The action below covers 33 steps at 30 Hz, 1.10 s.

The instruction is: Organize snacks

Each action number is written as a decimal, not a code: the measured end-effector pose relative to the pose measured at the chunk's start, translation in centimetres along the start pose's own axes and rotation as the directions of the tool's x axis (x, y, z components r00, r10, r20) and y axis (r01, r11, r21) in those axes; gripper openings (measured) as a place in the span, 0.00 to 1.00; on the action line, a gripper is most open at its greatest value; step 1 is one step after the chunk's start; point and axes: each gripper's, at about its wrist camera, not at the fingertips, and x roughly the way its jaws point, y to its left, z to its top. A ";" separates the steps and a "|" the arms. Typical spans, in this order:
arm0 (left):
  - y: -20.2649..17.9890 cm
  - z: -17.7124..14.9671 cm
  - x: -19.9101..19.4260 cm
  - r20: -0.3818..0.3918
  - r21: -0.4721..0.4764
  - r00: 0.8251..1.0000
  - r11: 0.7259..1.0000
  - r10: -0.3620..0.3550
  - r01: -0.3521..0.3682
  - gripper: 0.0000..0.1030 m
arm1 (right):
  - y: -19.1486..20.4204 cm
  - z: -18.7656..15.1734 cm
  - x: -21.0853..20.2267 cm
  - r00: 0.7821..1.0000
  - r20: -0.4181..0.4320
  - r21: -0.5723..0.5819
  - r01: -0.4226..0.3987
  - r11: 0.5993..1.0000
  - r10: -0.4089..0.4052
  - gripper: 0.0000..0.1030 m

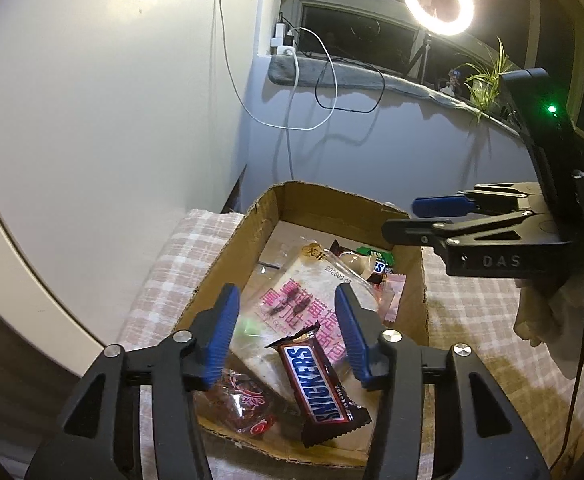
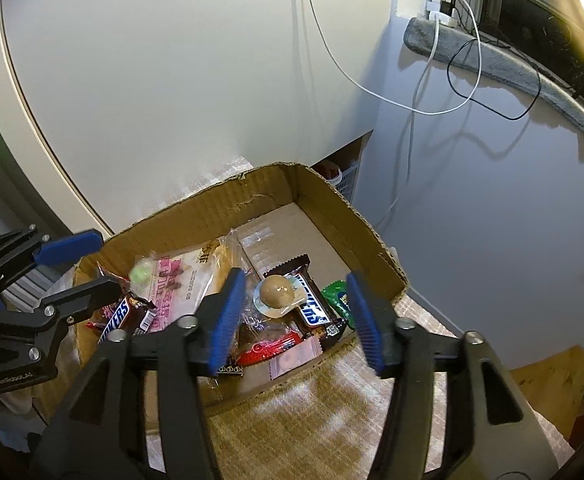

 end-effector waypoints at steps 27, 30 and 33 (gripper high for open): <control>-1.5 -1.6 -5.4 0.077 0.001 0.995 0.998 0.069 -0.070 0.68 | 1.6 -4.8 -8.0 0.987 0.150 0.064 0.054 0.996 -0.063 0.92; -2.0 -2.2 -6.3 0.084 0.002 0.993 0.997 0.080 -0.081 0.69 | 2.2 -6.1 -9.2 0.981 0.173 0.069 0.075 0.995 -0.086 0.94; -2.4 -3.0 -7.1 0.085 0.003 0.991 0.995 0.100 -0.100 0.73 | 3.0 -7.4 -10.3 0.975 0.190 0.072 0.106 0.992 -0.118 0.94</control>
